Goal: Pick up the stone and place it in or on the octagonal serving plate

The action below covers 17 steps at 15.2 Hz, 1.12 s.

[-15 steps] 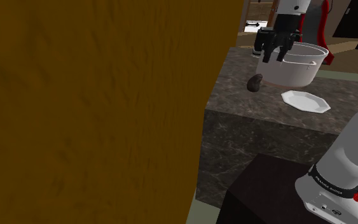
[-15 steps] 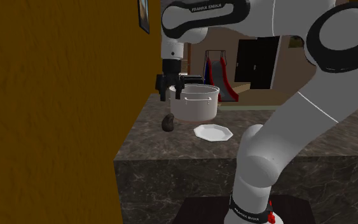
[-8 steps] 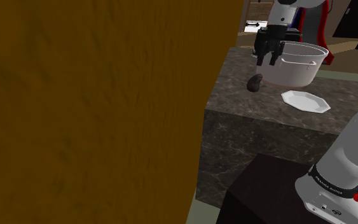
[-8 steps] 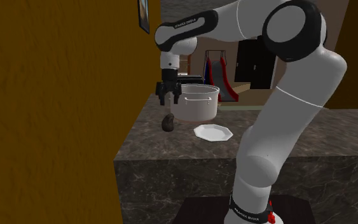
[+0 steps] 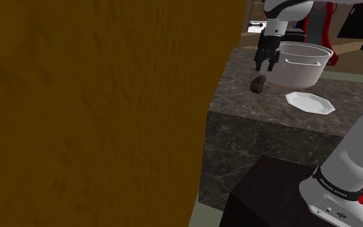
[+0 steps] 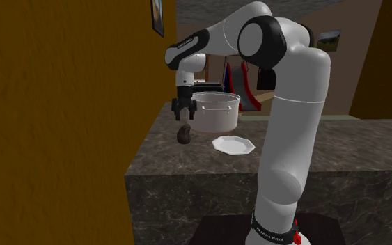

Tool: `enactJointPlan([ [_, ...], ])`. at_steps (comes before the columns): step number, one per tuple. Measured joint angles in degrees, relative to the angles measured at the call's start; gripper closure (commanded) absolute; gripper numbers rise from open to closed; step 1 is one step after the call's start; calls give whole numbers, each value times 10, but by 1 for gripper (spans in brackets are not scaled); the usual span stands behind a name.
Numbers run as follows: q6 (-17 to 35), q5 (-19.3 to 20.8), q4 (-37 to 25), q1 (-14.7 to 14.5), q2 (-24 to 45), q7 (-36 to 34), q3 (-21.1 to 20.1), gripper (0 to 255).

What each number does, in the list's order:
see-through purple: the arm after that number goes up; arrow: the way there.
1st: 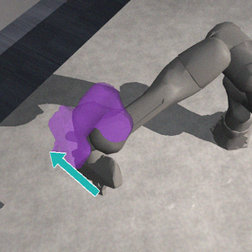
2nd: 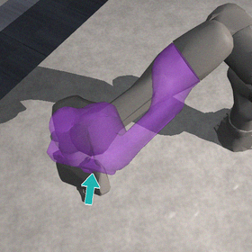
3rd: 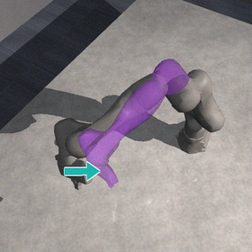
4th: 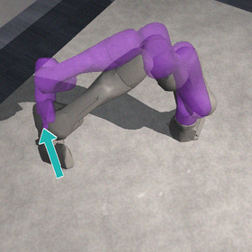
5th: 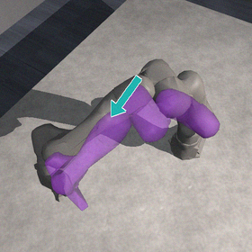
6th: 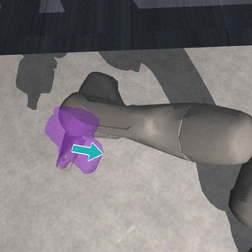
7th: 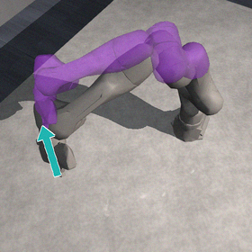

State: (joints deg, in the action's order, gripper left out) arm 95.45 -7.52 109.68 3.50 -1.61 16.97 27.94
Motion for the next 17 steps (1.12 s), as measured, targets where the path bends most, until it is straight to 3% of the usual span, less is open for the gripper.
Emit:
enactJointPlan([
  [4,7,-24,-25,6,45,24,4,0],
  [8,47,-20,20,6,41,24,3,0],
  [15,56,-21,26,8,45,25,2,0],
  [16,55,-22,26,8,46,25,2,255],
  [17,55,-22,26,9,47,25,3,255],
])
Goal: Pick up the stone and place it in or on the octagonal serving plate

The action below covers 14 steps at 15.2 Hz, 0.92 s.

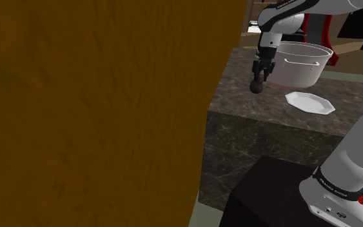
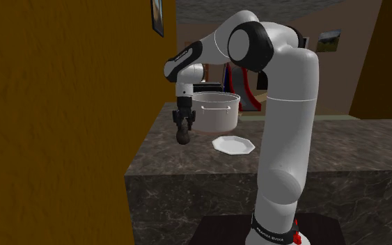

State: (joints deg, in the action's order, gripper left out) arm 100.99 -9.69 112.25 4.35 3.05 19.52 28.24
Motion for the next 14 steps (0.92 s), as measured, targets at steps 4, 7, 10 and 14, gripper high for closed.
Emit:
enactJointPlan([
  [4,-1,0,-1,1,1,0,1,255],
  [7,-1,0,-1,1,1,0,1,255],
  [10,-3,1,-1,0,-1,-1,0,255],
  [14,-27,6,-17,0,-9,-8,0,255],
])
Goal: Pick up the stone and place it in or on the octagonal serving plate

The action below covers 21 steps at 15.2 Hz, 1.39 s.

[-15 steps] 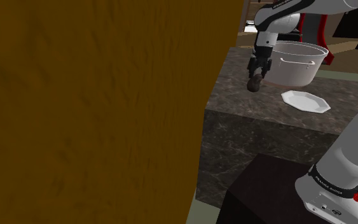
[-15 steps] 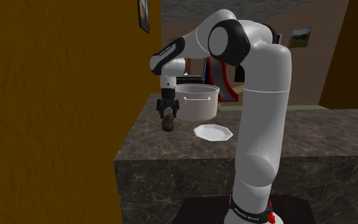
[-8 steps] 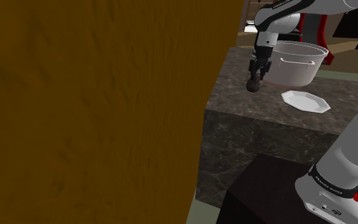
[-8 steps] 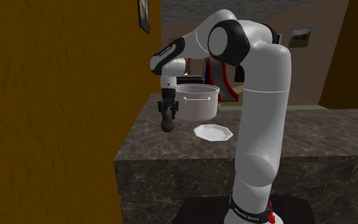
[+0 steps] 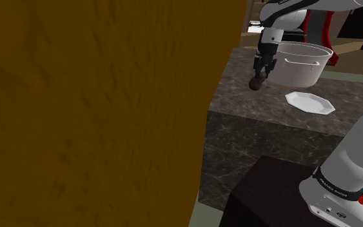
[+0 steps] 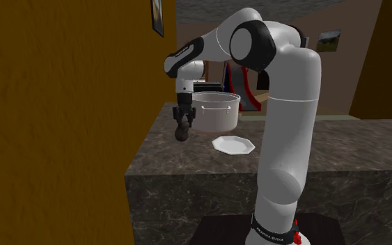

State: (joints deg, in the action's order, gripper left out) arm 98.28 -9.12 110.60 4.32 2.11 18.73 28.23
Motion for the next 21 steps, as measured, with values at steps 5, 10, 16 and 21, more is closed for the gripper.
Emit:
enactJointPlan([
  [5,-36,4,-31,1,-5,-4,1,255],
  [10,-74,7,-66,2,-11,-11,1,255],
  [16,-87,30,-30,7,-69,-5,5,255],
  [21,-98,23,31,35,-149,16,12,255],
])
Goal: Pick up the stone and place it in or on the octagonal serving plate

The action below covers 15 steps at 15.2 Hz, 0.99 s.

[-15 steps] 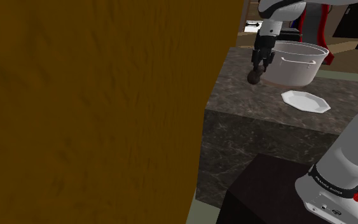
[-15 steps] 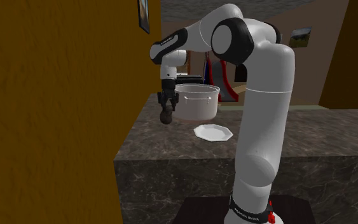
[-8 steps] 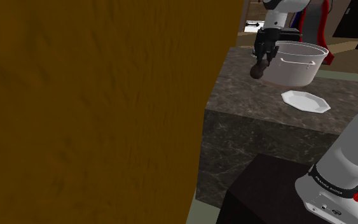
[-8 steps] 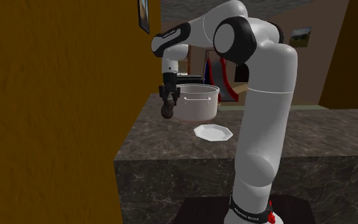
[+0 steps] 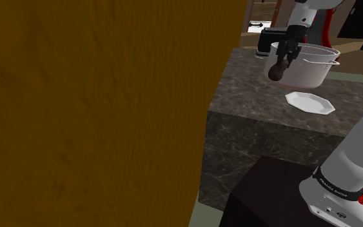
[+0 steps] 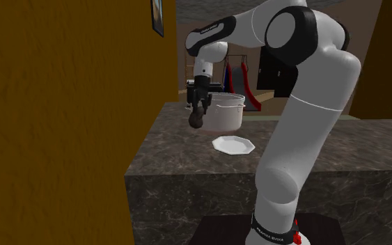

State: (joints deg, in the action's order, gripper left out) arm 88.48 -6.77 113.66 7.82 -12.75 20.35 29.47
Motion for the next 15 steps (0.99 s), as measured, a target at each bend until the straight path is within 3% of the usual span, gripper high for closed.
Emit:
enactJointPlan([
  [4,-14,1,44,44,-59,31,2,255],
  [7,-51,28,54,78,-81,59,2,255],
  [9,-50,52,70,107,-115,77,1,255],
  [13,-84,116,91,134,-122,97,-5,255],
  [15,-88,121,99,136,-125,99,-6,255],
])
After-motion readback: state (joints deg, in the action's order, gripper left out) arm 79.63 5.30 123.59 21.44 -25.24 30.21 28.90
